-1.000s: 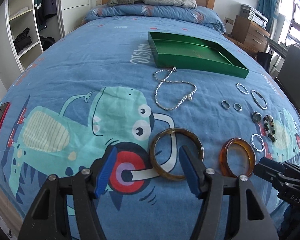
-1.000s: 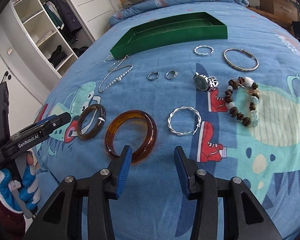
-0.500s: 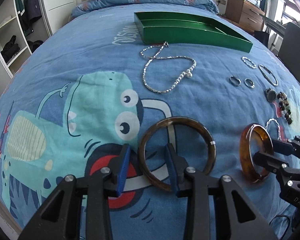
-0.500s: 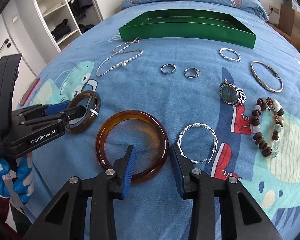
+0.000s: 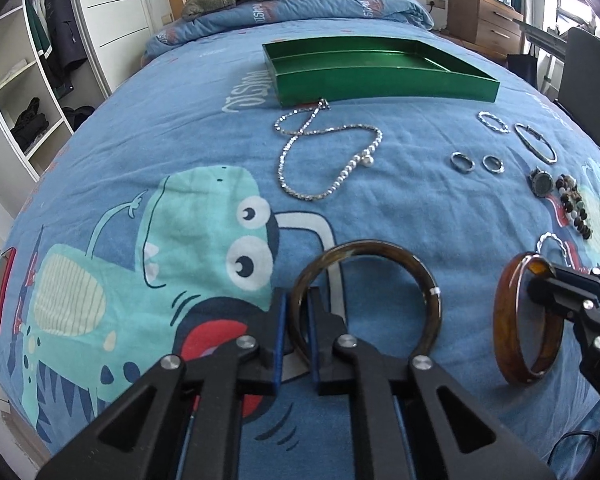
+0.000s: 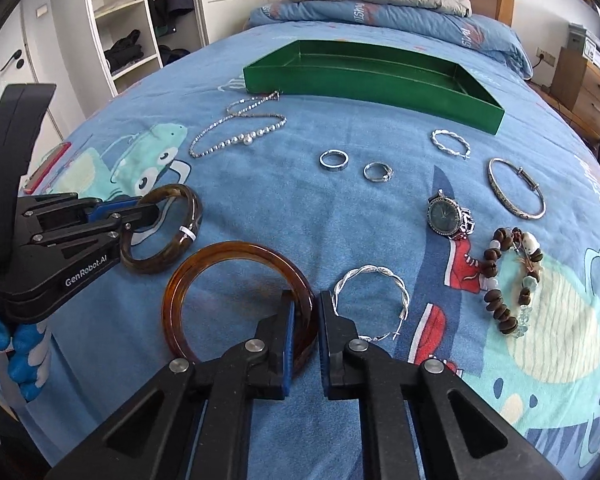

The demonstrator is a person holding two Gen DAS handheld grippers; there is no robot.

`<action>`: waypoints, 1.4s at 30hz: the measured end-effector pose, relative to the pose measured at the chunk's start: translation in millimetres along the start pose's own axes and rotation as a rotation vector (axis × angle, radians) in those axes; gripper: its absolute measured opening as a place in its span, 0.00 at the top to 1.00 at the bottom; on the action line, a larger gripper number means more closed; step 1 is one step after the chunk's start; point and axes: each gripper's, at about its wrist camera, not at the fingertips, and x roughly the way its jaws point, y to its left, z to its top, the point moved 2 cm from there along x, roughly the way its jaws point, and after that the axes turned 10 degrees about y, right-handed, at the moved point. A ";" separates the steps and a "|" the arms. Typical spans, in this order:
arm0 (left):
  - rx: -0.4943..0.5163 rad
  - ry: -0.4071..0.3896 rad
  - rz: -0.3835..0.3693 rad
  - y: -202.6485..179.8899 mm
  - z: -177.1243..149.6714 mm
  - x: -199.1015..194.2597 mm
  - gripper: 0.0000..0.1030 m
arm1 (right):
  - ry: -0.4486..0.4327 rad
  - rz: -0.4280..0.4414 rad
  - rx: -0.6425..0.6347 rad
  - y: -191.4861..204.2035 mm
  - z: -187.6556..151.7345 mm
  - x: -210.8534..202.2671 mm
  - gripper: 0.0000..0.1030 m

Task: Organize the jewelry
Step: 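Carry the dark bangle with the left tool while the right tool carries the amber bangle into the green tray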

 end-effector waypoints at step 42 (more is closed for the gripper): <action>-0.059 -0.214 0.004 9.7 245.0 -21.4 0.92 | -0.363 -0.148 0.153 -140.6 213.4 -64.4 0.91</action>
